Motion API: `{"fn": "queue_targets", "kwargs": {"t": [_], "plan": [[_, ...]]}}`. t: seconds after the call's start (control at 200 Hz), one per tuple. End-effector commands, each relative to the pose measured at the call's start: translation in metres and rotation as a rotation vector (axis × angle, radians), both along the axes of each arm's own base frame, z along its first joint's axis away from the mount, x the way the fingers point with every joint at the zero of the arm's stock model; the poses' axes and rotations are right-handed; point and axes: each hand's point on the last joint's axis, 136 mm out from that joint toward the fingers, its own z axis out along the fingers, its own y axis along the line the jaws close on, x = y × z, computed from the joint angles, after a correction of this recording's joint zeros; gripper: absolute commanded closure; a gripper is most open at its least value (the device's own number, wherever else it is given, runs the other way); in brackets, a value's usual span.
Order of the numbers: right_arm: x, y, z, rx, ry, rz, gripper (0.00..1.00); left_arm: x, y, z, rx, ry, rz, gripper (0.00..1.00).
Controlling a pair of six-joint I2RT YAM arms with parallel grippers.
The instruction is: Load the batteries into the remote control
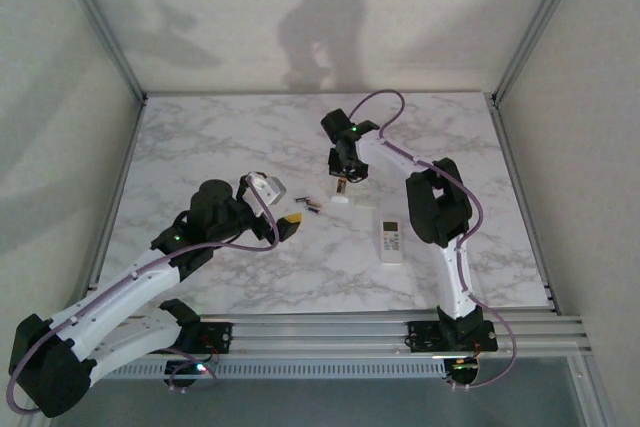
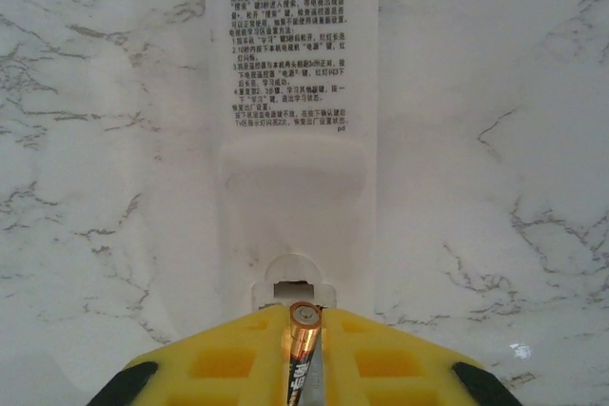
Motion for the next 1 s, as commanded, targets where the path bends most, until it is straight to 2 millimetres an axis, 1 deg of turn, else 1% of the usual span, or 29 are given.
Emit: {"fn": "queue_targets", "kwargs": {"t": [0.0,0.175,0.365,0.586,0.811,0.996], "plan": [[0.001,0.0,-0.006,-0.002,0.012,0.008,0.86,0.003,0.001,0.006,0.001,-0.007,0.008,0.01],[-0.002,0.004,-0.01,0.016,0.022,0.022,0.87,0.003,0.0,0.005,0.003,-0.004,0.006,0.01],[-0.005,0.0,-0.017,0.004,0.04,0.016,0.88,0.003,0.0,0.006,0.001,-0.003,0.005,0.01],[-0.008,0.001,-0.018,0.014,0.044,0.019,0.88,0.003,0.0,0.005,0.001,0.0,0.002,0.01],[-0.011,0.007,-0.021,0.054,0.065,0.005,0.88,0.003,0.0,0.005,0.002,-0.002,0.004,0.01],[-0.018,0.008,-0.022,0.079,0.079,-0.025,0.88,0.003,-0.001,0.006,-0.001,-0.003,0.002,0.01]]}}
